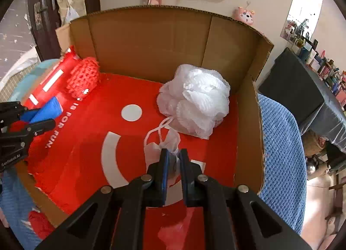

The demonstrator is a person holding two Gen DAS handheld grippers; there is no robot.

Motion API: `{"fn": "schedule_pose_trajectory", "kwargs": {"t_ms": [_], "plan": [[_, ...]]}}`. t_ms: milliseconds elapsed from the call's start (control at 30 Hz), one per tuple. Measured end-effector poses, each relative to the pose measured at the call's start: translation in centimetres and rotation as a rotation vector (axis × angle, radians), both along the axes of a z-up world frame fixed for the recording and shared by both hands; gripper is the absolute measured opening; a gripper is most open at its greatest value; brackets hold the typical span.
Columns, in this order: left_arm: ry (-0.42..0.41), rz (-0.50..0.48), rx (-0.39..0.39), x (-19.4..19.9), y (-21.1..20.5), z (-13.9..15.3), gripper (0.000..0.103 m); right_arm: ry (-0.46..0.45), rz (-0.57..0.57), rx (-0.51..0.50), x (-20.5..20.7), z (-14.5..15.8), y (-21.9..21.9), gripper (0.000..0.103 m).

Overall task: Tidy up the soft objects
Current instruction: 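Lower the blue cloth into the box with the left tool while the right tool lowers the tissue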

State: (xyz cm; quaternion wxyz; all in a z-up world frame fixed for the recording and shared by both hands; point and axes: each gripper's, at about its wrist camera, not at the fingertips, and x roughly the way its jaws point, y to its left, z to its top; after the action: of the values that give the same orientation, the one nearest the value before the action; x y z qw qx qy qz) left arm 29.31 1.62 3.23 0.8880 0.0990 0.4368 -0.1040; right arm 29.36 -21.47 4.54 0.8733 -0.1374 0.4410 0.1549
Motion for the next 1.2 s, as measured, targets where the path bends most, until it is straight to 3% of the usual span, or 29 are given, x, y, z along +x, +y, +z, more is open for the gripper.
{"fn": "schedule_pose_trajectory", "kwargs": {"t_ms": [500, 1200], "plan": [[0.065, 0.027, 0.010, 2.6, 0.1, -1.7, 0.024, 0.074, -0.046, -0.031, 2.0, -1.2, -0.2, 0.012], [0.079, 0.036, -0.002, 3.3, 0.3, -2.0, 0.025, 0.079, -0.047, -0.057, 2.3, -1.6, 0.1, 0.016]]}}
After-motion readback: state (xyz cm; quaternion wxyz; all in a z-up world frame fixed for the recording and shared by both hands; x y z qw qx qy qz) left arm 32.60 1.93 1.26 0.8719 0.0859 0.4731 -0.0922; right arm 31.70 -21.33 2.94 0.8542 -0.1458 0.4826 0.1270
